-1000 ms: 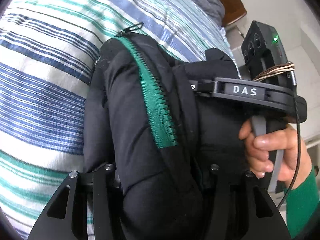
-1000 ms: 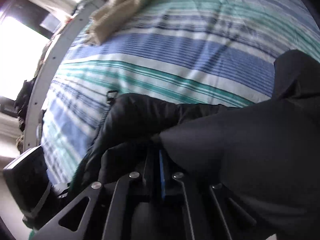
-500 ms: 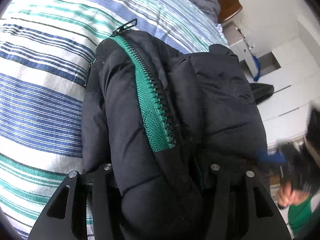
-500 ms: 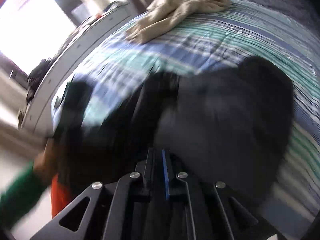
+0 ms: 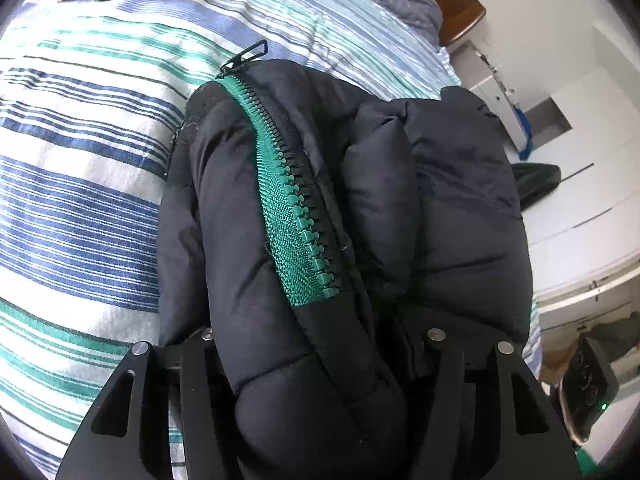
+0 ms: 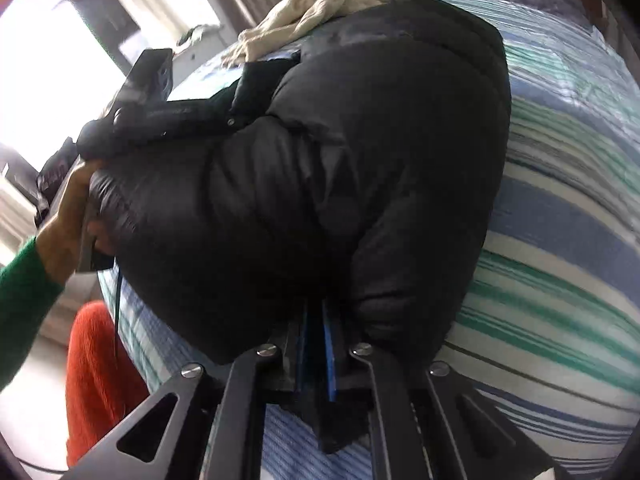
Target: Fold large clothes
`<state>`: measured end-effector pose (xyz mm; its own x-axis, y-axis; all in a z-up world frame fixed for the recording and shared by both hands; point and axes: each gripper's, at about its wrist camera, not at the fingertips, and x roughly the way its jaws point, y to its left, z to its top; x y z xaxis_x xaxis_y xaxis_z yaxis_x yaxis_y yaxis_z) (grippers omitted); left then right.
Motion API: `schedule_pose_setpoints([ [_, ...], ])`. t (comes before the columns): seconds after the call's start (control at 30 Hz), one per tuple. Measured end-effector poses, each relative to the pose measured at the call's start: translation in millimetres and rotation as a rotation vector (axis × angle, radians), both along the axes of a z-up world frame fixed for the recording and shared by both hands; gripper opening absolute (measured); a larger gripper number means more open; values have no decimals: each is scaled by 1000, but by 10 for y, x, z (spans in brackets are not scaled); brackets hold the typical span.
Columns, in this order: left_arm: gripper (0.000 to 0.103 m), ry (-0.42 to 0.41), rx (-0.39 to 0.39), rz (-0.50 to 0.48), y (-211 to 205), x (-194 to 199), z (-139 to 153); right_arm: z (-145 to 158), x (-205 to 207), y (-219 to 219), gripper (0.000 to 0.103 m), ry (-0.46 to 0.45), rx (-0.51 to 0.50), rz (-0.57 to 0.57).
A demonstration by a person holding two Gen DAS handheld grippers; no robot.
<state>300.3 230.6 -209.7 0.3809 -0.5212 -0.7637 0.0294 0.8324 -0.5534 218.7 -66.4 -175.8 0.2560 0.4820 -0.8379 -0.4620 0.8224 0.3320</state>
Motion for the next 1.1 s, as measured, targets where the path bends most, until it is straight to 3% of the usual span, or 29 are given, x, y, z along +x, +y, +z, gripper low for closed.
schedule_pose_setpoints([
  [0.1, 60, -13, 35, 2, -73, -24, 94, 82, -78, -29, 5, -34, -21, -7],
  [0.2, 66, -36, 117, 20, -115, -144, 362, 348, -185, 20, 9, -66, -95, 5],
  [0.3, 81, -112, 219, 24, -98, -362, 685, 729, -291, 16, 25, -173, -94, 3],
  [0.33, 89, -141, 249, 25, -71, -450, 792, 851, -307, 21, 36, -212, -83, -4],
  [0.43, 102, -192, 343, 66, 99, -741, 1005, 1130, -303, 143, 39, -305, -41, 10],
  [0.57, 102, -169, 224, 60, 387, -980, 1031, 1178, -213, 434, 39, -314, 59, 32],
  [0.63, 102, -173, 157, 59, 505, -1068, 1028, 1080, -190, 614, 39, -299, 116, 65],
  [0.7, 102, -206, 82, 96, 676, -1126, 991, 790, -139, 860, 39, -214, 141, 113],
  [0.77, 102, -210, 104, 154, 750, -1097, 960, 458, -123, 1019, 39, -133, 113, 114],
  [0.83, 101, -198, 101, 138, 760, -1005, 903, 322, -155, 1097, 39, -139, 101, 122],
  [1.0, 101, -121, -56, 26, 769, -573, 635, 284, -252, 1227, 39, -179, 23, 125],
  [1.1, 101, -109, -107, -56, 704, -394, 458, 272, -295, 1248, 39, -203, 8, 139],
])
